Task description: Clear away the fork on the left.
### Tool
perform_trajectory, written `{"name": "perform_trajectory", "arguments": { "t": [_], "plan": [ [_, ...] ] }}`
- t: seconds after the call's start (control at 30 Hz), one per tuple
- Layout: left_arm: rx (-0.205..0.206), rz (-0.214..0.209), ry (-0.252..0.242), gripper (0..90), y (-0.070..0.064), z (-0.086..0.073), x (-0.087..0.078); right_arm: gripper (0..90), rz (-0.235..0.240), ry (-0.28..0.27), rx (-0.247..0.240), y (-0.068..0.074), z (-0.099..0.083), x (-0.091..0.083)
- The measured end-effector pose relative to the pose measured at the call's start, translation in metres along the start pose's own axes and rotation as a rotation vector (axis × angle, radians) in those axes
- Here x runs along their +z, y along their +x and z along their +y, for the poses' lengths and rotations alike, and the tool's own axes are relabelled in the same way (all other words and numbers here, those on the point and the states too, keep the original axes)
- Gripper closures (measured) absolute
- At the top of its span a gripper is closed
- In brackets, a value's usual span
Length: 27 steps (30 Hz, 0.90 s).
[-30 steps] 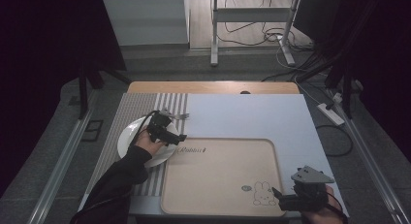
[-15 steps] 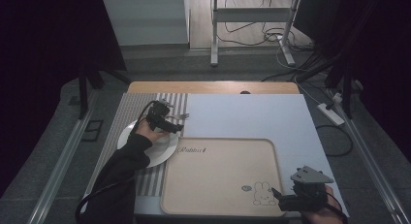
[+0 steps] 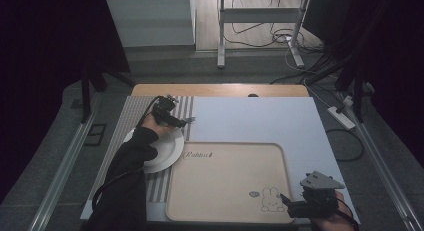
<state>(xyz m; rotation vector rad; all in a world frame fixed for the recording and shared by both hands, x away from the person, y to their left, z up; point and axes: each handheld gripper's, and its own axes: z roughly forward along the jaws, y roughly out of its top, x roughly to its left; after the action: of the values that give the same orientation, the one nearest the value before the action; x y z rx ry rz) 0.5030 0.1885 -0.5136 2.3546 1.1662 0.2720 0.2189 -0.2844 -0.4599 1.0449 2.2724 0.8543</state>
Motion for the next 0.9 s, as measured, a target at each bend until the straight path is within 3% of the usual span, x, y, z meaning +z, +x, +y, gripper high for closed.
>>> {"name": "perform_trajectory", "arguments": {
  "t": [0.27, 0.37, 0.5, 0.8, 0.9],
  "plan": [
    [-0.004, 0.029, 0.064, 7.7, 0.018, -0.001, 0.01, 0.0, 0.004, -0.002, -0.003, 0.0, 0.0, 0.0],
    [-0.018, 0.014, 0.075, 13.6, 0.024, -0.003, 0.012, 0.0, 0.005, -0.001, -0.004, 0.0, 0.0, 0.0],
    [0.001, -0.001, 0.072, 21.5, 0.03, -0.003, 0.009, 0.0, 0.006, -0.002, -0.005, 0.0, 0.0, 0.0],
    [0.041, -0.022, 0.055, 65.1, 0.05, -0.015, -0.003, 0.0, 0.005, -0.001, -0.012, 0.001, 0.0, 0.0],
    [0.055, -0.036, 0.053, 70.7, 0.051, -0.017, -0.005, 0.0, 0.007, 0.001, -0.017, 0.001, 0.0, 0.0]
  ]
}}
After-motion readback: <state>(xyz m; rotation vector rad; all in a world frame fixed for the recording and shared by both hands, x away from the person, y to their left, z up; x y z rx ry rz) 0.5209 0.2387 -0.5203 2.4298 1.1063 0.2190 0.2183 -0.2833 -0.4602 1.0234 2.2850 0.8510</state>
